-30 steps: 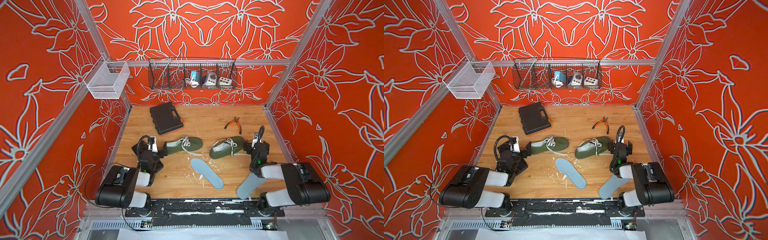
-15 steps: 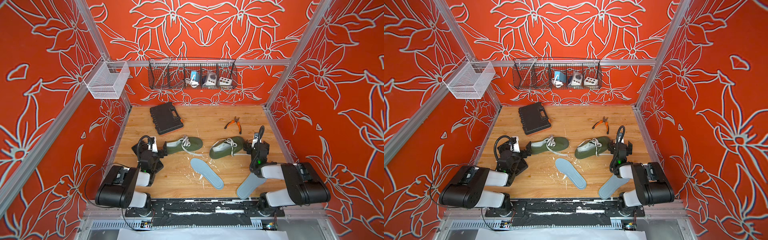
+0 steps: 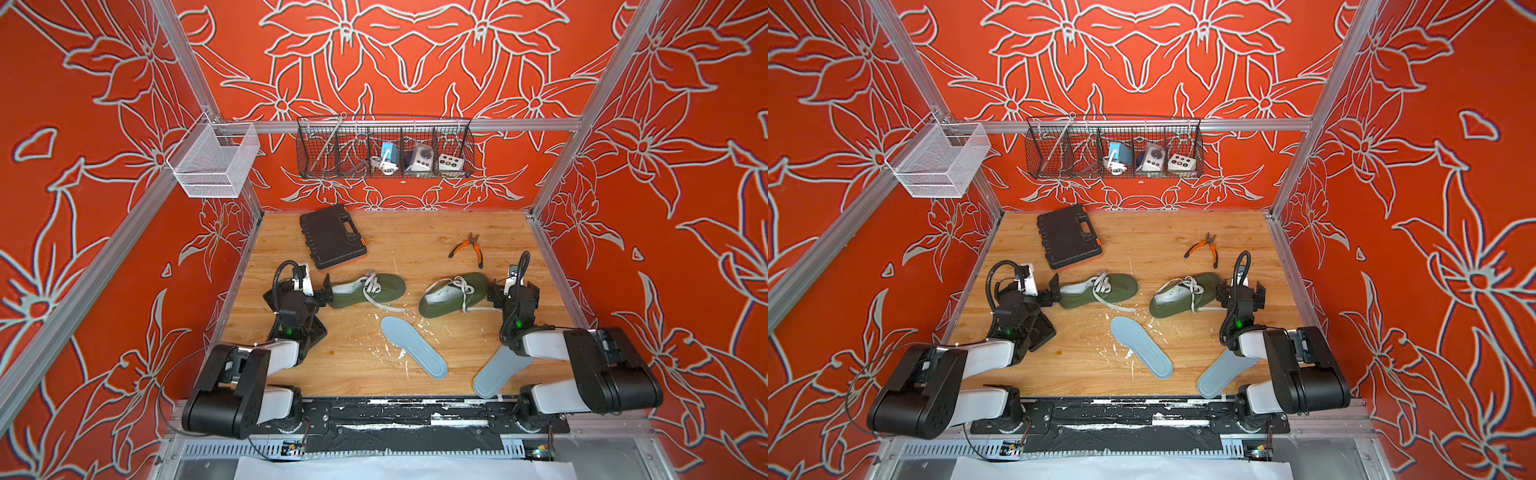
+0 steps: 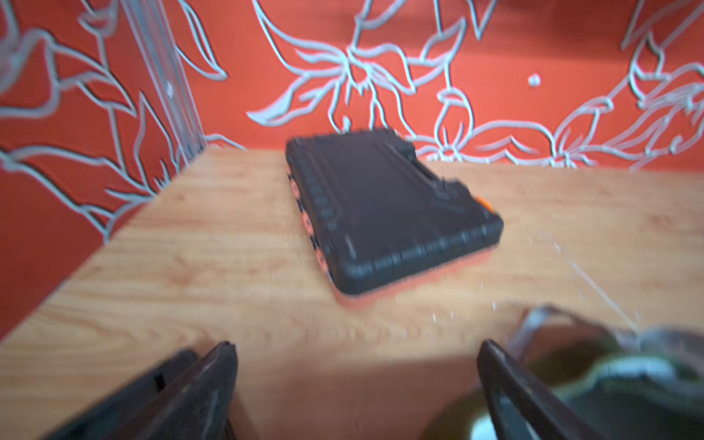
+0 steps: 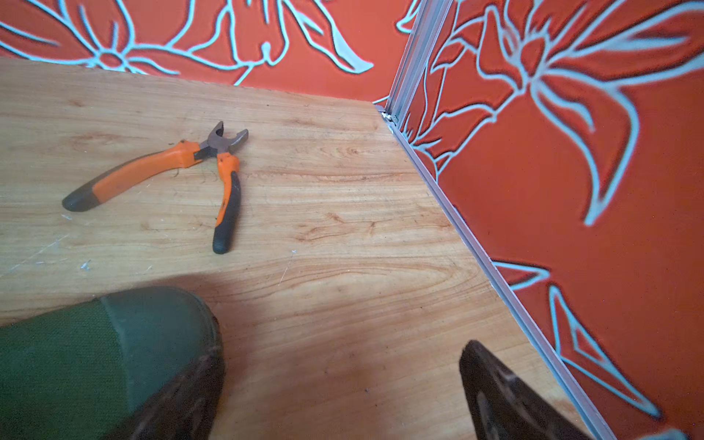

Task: Insert the insole into the shoe
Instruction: Adjust the shoe at the center of the board.

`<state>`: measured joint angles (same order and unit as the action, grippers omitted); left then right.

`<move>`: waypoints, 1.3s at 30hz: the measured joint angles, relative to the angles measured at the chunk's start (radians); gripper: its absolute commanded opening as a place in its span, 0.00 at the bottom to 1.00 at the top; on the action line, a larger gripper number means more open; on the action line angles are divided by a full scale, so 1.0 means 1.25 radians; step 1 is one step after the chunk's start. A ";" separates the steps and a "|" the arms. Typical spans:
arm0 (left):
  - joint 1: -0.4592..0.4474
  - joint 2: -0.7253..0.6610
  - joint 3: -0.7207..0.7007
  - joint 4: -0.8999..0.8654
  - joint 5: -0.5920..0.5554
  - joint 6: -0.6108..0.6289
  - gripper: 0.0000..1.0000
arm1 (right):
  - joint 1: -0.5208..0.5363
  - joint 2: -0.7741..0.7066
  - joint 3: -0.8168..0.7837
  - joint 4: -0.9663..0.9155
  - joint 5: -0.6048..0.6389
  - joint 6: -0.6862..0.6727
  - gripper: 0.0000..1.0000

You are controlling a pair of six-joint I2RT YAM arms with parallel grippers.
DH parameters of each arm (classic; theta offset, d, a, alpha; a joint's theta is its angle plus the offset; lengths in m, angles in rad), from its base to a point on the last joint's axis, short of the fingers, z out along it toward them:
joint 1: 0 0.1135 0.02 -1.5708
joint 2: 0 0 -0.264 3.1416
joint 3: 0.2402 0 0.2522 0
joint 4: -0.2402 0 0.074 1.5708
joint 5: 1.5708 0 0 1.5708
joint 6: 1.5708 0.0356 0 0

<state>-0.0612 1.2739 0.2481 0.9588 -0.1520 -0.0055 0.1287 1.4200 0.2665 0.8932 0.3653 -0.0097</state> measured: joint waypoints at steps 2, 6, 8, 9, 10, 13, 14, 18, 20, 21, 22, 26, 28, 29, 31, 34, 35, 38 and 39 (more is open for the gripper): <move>-0.004 -0.037 0.023 -0.033 -0.018 -0.012 0.97 | 0.000 -0.001 0.000 0.000 0.000 0.000 0.98; -0.007 -0.091 0.061 -0.120 -0.031 -0.036 0.98 | 0.000 -0.023 0.001 -0.019 -0.006 -0.002 0.98; -0.011 -0.113 0.081 -0.164 -0.036 -0.050 0.98 | 0.000 -0.067 0.016 -0.088 -0.006 -0.002 0.98; -0.014 -0.125 0.087 -0.182 -0.037 -0.056 0.98 | 0.000 -0.097 0.037 -0.132 -0.006 -0.002 0.98; -0.016 -0.136 0.091 -0.197 -0.037 -0.064 0.98 | 0.000 -0.121 0.056 -0.163 -0.005 -0.002 0.98; -0.026 -0.156 0.101 -0.239 -0.032 -0.086 0.98 | 0.001 -0.190 0.115 -0.254 0.017 0.018 0.98; -0.031 -0.157 0.108 -0.254 -0.028 -0.093 0.98 | 0.001 -0.212 0.135 -0.297 0.028 0.034 0.98; -0.063 -0.156 0.145 -0.324 -0.006 -0.121 0.97 | 0.006 -0.265 0.287 -0.577 0.075 0.137 0.98; -0.084 -0.157 0.154 -0.341 0.008 -0.137 0.97 | 0.015 -0.265 0.365 -0.703 0.087 0.189 0.98; -0.099 -0.158 0.156 -0.349 0.014 -0.144 0.98 | 0.022 -0.265 0.396 -0.763 0.087 0.217 0.99; -0.115 -0.158 0.156 -0.358 0.021 -0.150 0.98 | 0.032 -0.266 0.423 -0.827 0.084 0.251 0.98; -0.186 -0.156 0.161 -0.381 0.036 -0.162 0.98 | 0.093 -0.287 0.449 -1.022 0.061 0.368 0.94; -0.229 -0.144 0.173 -0.386 0.039 -0.163 0.98 | 0.144 -0.301 0.450 -1.114 0.046 0.438 0.94; -0.248 -0.138 0.177 -0.385 0.040 -0.163 0.98 | 0.164 -0.305 0.450 -1.146 0.036 0.469 0.94; -0.286 -0.123 0.183 -0.381 0.046 -0.163 0.98 | 0.204 -0.310 0.451 -1.209 0.005 0.543 0.94; -0.322 -0.096 0.191 -0.379 0.067 -0.160 0.97 | 0.244 -0.304 0.455 -1.276 -0.044 0.654 0.94; -0.330 -0.086 0.196 -0.380 0.077 -0.157 0.97 | 0.255 -0.303 0.455 -1.288 -0.058 0.685 0.93; -0.350 -0.065 0.211 -0.377 0.107 -0.152 0.98 | 0.287 -0.299 0.458 -1.319 -0.086 0.779 0.92; -0.355 -0.062 0.212 -0.373 0.114 -0.151 0.97 | 0.298 -0.295 0.461 -1.325 -0.093 0.807 0.92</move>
<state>-0.5053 1.1965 0.5133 0.4923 -0.0090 -0.1947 0.5011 1.0512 0.8429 -0.7631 0.2485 0.9989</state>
